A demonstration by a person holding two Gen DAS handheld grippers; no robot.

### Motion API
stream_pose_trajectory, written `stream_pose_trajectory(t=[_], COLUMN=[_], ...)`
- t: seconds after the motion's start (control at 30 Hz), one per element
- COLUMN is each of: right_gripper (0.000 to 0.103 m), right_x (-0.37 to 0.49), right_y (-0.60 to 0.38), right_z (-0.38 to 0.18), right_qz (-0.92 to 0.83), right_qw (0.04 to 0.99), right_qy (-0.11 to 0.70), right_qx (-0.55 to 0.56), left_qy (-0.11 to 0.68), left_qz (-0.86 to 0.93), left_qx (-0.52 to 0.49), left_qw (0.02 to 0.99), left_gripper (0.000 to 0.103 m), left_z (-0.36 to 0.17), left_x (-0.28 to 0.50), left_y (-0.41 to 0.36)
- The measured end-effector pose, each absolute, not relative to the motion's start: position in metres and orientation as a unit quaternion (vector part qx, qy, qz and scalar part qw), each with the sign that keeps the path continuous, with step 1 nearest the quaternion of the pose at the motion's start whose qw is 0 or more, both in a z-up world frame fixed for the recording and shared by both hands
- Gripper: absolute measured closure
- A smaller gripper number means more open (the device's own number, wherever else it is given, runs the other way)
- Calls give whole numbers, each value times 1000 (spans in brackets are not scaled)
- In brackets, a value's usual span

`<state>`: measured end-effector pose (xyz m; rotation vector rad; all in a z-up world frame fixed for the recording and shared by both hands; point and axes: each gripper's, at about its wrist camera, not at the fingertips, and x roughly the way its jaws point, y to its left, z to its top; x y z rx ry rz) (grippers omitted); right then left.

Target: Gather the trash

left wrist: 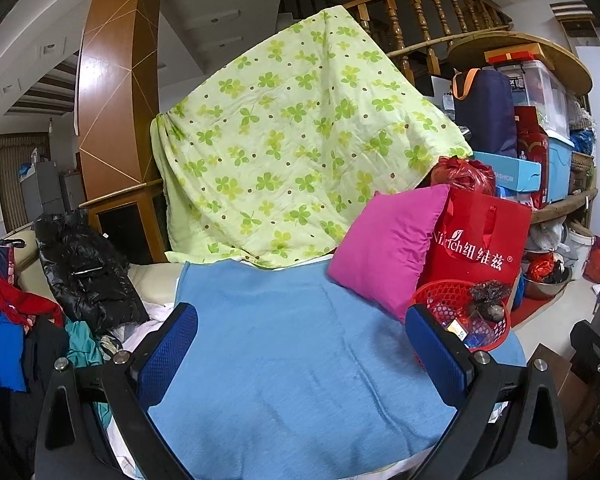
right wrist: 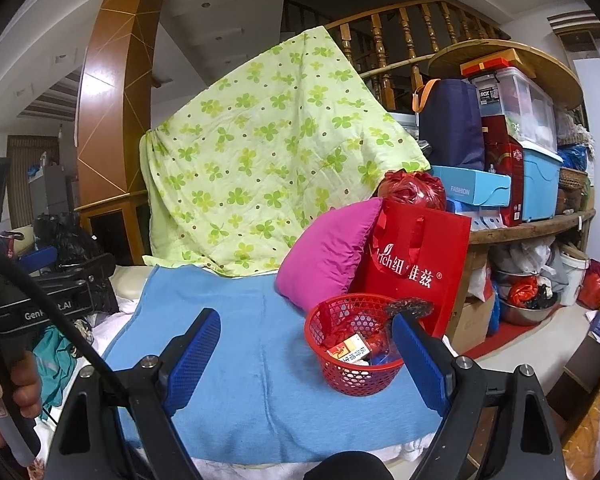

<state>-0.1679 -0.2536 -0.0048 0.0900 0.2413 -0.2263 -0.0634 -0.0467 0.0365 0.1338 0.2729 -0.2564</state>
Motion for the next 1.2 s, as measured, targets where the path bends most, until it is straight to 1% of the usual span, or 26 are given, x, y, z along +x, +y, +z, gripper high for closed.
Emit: stream_pose_trajectory(t=[1.2], right_gripper=[13], right_x=[-167], right_y=[-242], right_z=[-6], right_qz=[-118], right_qw=[984], right_qy=[124], right_qx=[52], left_qy=[138], left_qz=[-137], left_qx=[71], left_qw=[978], left_gripper=[0], left_z=[24], left_x=[-64], left_y=[-42])
